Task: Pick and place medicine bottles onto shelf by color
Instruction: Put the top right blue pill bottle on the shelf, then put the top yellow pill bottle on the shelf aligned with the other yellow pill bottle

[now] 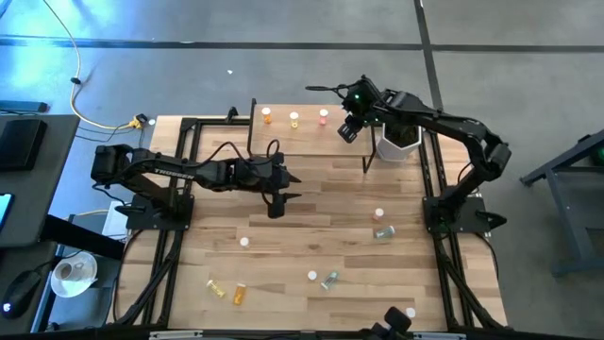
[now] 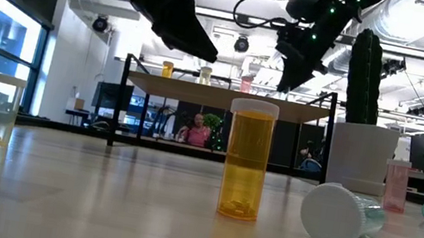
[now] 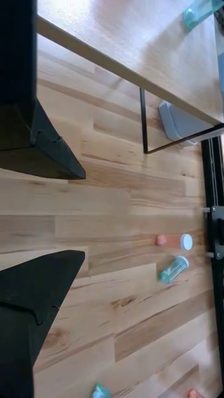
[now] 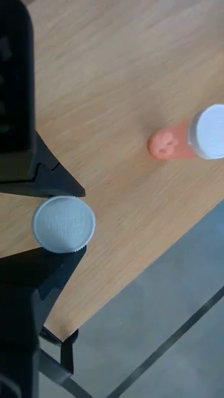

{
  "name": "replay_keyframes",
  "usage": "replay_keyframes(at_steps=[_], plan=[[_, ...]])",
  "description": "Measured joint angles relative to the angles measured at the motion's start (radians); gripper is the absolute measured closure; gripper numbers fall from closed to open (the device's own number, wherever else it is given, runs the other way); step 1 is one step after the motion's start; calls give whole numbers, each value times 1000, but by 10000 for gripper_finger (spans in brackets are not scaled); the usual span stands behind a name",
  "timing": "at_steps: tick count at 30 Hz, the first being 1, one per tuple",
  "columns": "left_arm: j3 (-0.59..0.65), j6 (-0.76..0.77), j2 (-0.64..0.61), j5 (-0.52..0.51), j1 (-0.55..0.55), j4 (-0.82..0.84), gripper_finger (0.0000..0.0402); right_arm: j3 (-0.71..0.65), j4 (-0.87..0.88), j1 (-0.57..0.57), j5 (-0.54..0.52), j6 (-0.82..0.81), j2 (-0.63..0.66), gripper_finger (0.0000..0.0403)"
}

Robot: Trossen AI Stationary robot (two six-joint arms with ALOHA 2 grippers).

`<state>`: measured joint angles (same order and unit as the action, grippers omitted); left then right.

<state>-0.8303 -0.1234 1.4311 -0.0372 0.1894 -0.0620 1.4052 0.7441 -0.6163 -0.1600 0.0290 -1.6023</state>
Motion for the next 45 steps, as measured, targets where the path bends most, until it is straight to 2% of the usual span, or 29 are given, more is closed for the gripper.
replay_keyframes(at_steps=[6, 20, 32, 38, 43, 45], plan=[[0, 0, 0, 0, 0, 15, 216, 0, 9, -11, 1, 7, 2, 298], [0, 0, 0, 0, 0, 16, 216, -2, 8, -12, 5, 15, -1, 244], [0, 0, -1, -50, 0, 60, 216, 134, 125, -12, 6, 16, 0, 240], [0, 16, -57, -64, -11, 120, 216, 207, 221, -12, 16, 16, 0, 240], [0, 51, -139, -106, -44, 240, 216, 250, 291, 0, 114, -16, 1, 240], [0, 79, -170, -131, -64, 300, 216, 251, 305, 18, 120, -21, 4, 240]])
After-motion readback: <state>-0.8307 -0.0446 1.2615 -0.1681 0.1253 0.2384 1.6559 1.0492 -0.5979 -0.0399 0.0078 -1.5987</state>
